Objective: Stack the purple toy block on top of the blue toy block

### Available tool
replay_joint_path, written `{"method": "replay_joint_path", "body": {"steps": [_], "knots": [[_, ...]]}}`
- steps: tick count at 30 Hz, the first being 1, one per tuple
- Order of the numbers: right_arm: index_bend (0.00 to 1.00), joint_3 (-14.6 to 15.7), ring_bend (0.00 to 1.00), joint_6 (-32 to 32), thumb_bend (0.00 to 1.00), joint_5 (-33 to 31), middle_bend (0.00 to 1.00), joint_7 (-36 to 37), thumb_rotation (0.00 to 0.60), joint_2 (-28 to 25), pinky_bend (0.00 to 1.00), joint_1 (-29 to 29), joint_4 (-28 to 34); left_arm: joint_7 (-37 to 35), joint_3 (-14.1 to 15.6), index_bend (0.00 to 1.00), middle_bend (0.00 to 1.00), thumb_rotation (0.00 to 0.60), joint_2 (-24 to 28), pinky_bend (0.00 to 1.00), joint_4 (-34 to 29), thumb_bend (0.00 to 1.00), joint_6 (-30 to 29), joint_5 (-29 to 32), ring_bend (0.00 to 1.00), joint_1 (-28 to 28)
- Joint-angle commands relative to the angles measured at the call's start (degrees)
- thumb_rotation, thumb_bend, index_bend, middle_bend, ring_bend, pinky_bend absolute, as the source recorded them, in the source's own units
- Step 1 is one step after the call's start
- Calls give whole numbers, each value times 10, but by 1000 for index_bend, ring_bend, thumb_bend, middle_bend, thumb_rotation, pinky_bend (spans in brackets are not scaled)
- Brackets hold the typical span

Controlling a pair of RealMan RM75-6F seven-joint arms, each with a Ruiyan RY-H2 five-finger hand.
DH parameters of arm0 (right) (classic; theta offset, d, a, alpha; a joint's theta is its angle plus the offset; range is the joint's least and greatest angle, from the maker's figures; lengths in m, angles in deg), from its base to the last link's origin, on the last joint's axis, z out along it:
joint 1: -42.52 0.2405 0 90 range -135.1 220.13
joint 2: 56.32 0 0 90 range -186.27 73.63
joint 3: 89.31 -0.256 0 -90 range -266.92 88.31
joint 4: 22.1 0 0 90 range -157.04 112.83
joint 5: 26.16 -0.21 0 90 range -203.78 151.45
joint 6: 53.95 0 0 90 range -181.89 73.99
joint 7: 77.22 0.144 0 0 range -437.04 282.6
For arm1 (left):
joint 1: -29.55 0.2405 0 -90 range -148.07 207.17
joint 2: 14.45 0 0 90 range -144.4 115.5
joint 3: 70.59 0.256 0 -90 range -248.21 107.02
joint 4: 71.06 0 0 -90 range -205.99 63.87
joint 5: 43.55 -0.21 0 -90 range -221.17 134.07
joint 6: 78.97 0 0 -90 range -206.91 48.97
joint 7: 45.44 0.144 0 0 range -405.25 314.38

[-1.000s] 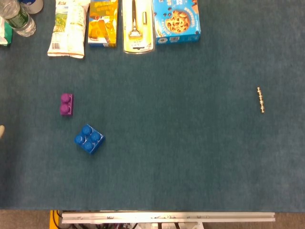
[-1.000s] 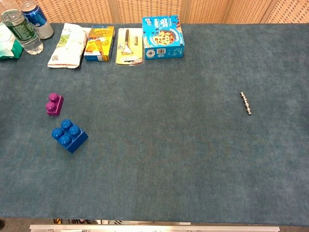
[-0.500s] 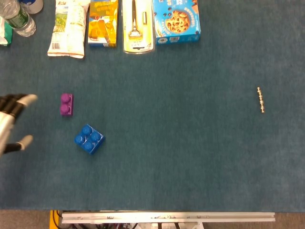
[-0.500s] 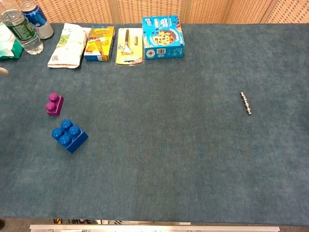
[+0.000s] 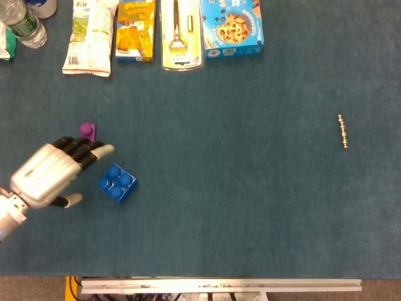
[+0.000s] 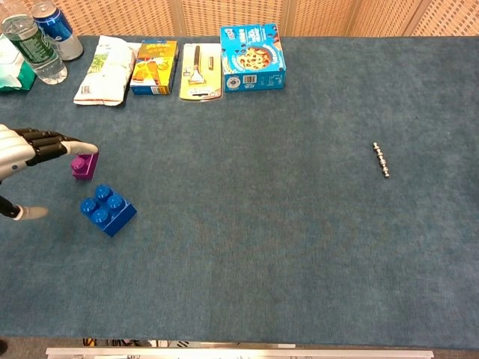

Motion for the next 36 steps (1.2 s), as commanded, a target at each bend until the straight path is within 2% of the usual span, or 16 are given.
{"method": "replay_joint_path", "body": {"steps": [1,7,25,36], "knots": [[340,1,327,0,346,0,423,1,600,0,326,0,0,6,9,95,158,600,-7,227,3,179,18,-11,159,-17],[339,2,328,3,346,0,423,4,600,-1,326,-2,-1,17,17,95,152,600,-19,227,7,179,42,-15,159,-39],[339,5,336,12,346,-1,423,21,600,-2,365,-8,-13,54,24,113,141,600,-55,227,7,179,88,43,159,-55],[340,5,336,18,346,0,423,26,600,-4,365,-12,-16,61,21,183,208,600,-85,232,22,178,103,70,176,-65]]}}
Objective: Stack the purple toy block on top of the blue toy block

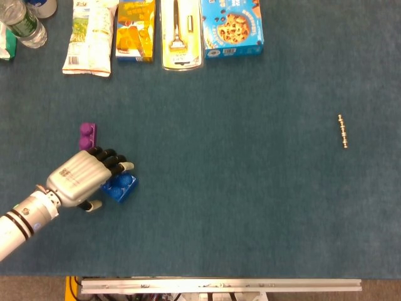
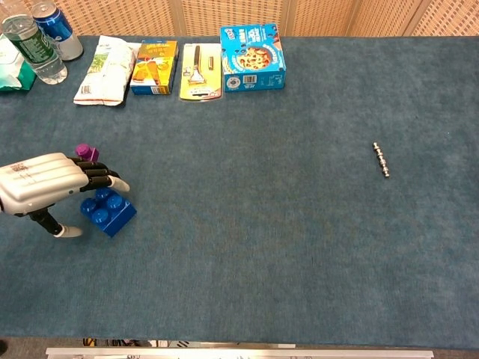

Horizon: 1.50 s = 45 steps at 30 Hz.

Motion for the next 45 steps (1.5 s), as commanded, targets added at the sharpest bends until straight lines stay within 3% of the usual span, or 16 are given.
{"method": "replay_joint_path", "body": {"steps": [1,9,18,27,45], "knots": [[340,0,336,1,347,0,423,0,600,0,365,-1,0,4,-1,189,213,600,-6,232,3,178,3,6,183,-3],[339,0,336,4,346,-1,423,4,600,-2,365,-3,-2,9,1,278,286,600,-19,236,11,182,14,19,241,-10],[339,1,336,4,346,-2,422,9,600,-1,365,-4,-6,-7,2,401,417,600,-30,312,27,206,-6,16,343,-12],[340,0,336,-2,346,-3,422,13,600,2,365,-2,-13,-8,-21,408,421,600,-19,322,6,206,-13,21,348,-36],[339,1,336,7,346,-6,423,34,600,1,365,-9,-29,-4,-84,398,413,600,-76,326,35,206,77,99,348,-115]]}}
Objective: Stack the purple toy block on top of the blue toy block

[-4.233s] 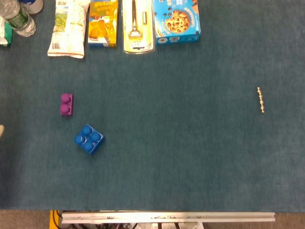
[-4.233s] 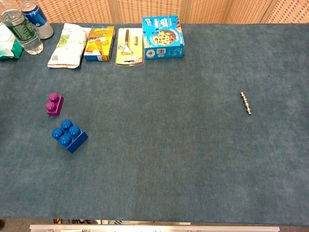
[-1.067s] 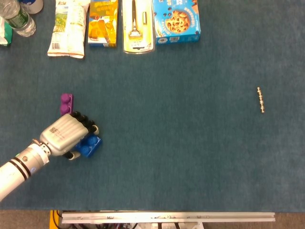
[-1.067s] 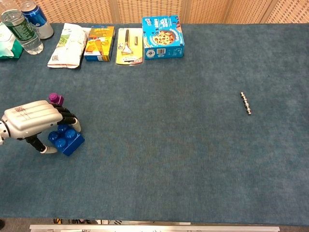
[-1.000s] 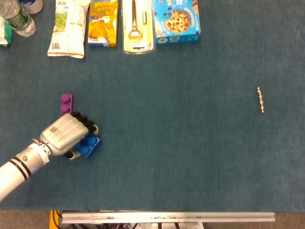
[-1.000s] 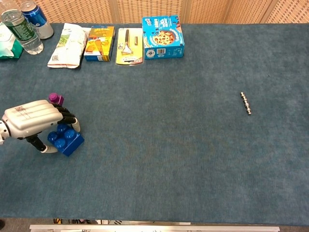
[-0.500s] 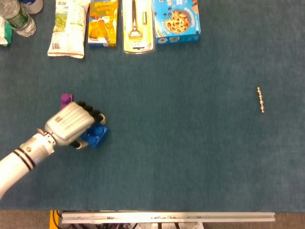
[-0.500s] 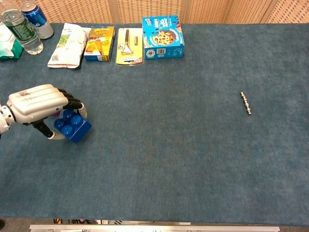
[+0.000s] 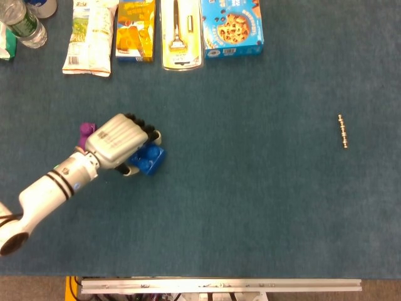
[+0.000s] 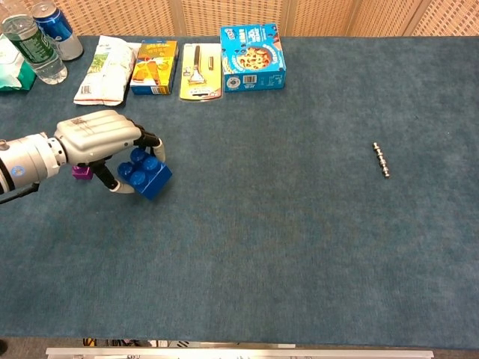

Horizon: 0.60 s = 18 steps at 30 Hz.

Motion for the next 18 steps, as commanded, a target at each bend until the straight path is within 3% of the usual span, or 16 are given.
{"method": "replay_joint_path", "body": {"steps": [1,12,18], "knots": [[339,0,336,0,346,0,422,2,600,0,365,-1,-2,10,-9,396,411,600,-10,326,11,206,20,15,348,-15],[339,-1,336,10,346,2,422,8,600,-5,365,-6,-1,40,-26,372,391,600,-31,326,41,206,70,67,342,-50],[339,-1,336,13,346,2,423,11,600,-6,365,-8,-2,67,-31,271,275,600,-29,326,39,206,89,102,264,-60]]}}
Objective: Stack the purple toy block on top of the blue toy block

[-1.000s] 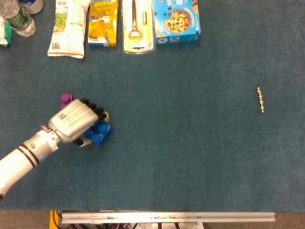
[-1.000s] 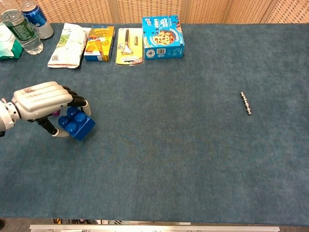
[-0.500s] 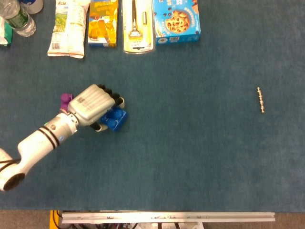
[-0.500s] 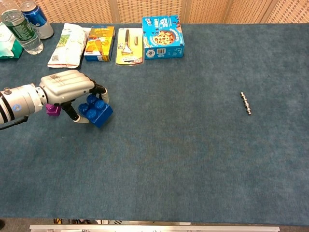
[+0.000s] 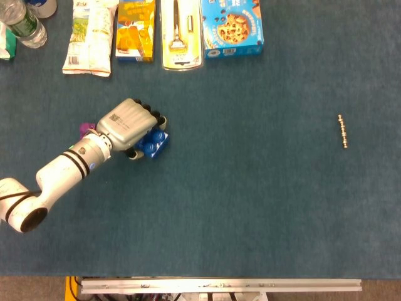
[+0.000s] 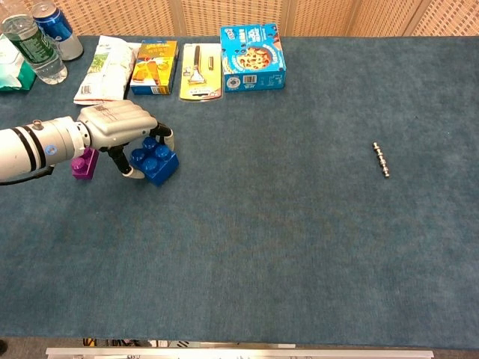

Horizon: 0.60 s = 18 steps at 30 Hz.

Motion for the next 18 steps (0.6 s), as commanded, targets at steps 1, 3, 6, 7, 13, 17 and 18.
{"method": "replay_joint_path", "body": {"steps": [1,3,6,7,13,17,18], "knots": [[339,0,336,1,346,0,423,1,600,0,365,0,-1,11,-3,258,259,600,1,326,-2,206,5,15,250,-4],[339,-1,336,1,347,0,422,2,600,0,365,0,-1,15,-4,235,248,600,4,326,-7,206,4,23,236,-5],[340,-1,336,0,347,0,422,4,600,0,365,0,-3,25,0,197,247,600,16,322,-22,206,5,32,226,-4],[340,-1,336,-1,347,0,423,5,600,1,365,0,-4,30,2,185,245,600,22,320,-29,206,4,35,222,-3],[339,-1,336,-3,348,4,423,10,600,4,365,3,-8,52,7,174,238,600,72,318,-79,206,-22,55,216,14],[340,0,336,-6,347,5,422,12,600,5,365,4,-11,50,11,175,237,600,114,296,-112,207,-25,83,217,25],[339,0,336,-6,347,5,422,12,600,6,365,5,-12,46,13,175,236,600,126,291,-119,207,-24,90,217,28]]}}
